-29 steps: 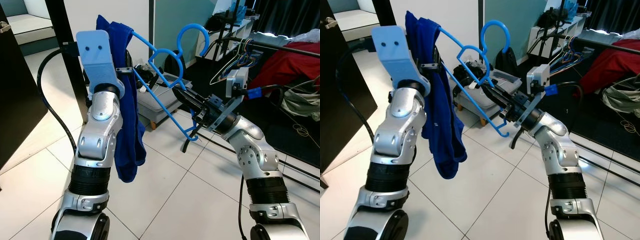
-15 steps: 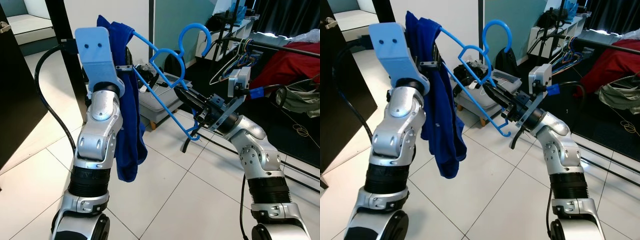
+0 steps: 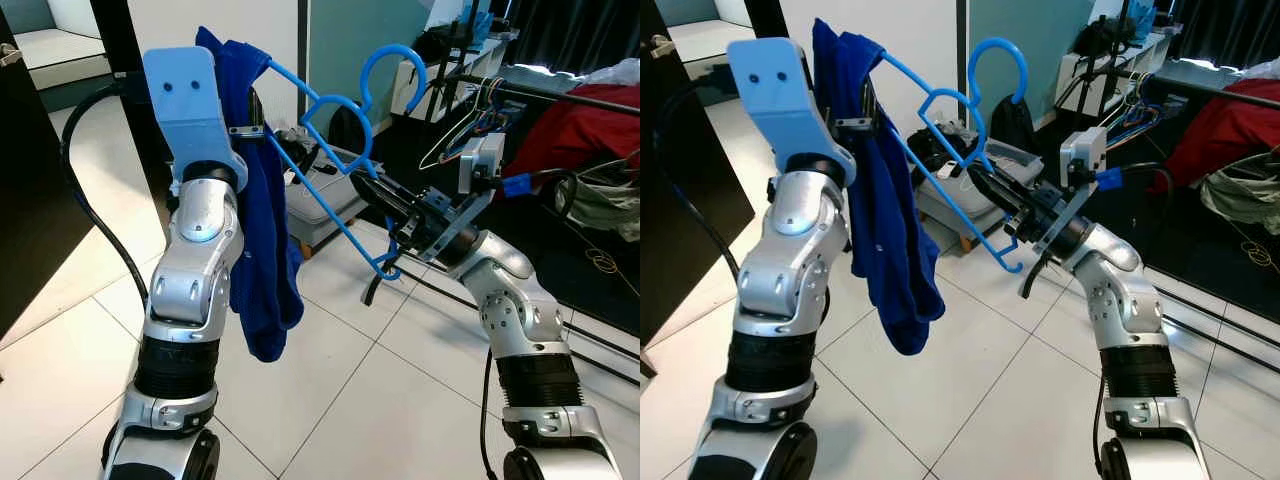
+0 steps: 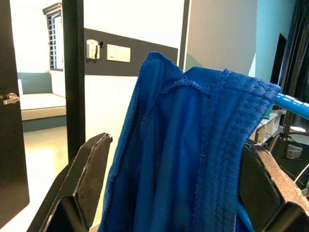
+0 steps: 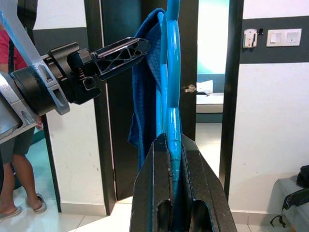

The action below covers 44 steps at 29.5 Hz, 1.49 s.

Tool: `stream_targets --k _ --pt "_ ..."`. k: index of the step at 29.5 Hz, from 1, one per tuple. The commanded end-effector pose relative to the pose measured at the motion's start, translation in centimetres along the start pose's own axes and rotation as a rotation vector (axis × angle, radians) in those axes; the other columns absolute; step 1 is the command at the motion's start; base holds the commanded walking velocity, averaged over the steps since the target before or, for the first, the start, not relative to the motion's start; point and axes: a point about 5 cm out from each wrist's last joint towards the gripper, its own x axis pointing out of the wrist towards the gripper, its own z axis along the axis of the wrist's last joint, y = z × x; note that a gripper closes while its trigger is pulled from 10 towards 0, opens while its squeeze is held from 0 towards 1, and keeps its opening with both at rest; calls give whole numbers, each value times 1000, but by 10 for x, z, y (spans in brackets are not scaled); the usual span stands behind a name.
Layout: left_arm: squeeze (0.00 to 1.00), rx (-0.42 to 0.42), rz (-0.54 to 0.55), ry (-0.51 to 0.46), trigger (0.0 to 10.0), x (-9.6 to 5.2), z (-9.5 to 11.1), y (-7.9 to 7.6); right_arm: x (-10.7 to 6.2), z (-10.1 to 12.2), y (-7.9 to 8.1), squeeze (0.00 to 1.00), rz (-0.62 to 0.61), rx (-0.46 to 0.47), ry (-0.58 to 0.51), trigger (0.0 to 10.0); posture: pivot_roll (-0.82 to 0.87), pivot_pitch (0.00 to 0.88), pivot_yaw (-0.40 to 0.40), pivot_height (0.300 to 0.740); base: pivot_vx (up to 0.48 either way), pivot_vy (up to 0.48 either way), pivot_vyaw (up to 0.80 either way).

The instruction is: Hang hanger

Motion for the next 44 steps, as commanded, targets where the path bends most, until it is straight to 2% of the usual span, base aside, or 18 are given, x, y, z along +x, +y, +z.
stream_targets --k 1,7,11,18,33,44 --pt "0 4 12 15 10000 -3 -3 1 3 7 1 0 14 -3 -31 0 26 22 -7 740 0 0 0" --pt "0 0 -31 29 10000 -6 -4 -6 2 8 0 0 8 -5 -30 0 29 28 -9 740 0 0 0" --pt "0 14 -65 82 10000 -16 -17 -12 2 11 -4 0 -9 -15 -36 0 26 30 -9 740 0 0 0" --pt "0 22 -59 103 10000 -20 -23 -12 3 13 -4 0 -7 -16 -39 0 27 32 -9 740 0 0 0" --pt "0 -33 -83 100 10000 -16 -19 -25 5 11 -1 0 8 -10 -37 0 19 35 -5 740 0 0 0" --pt "0 -16 -50 91 10000 -10 -18 -21 7 11 3 0 23 -3 -42 0 17 33 -2 740 0 0 0"
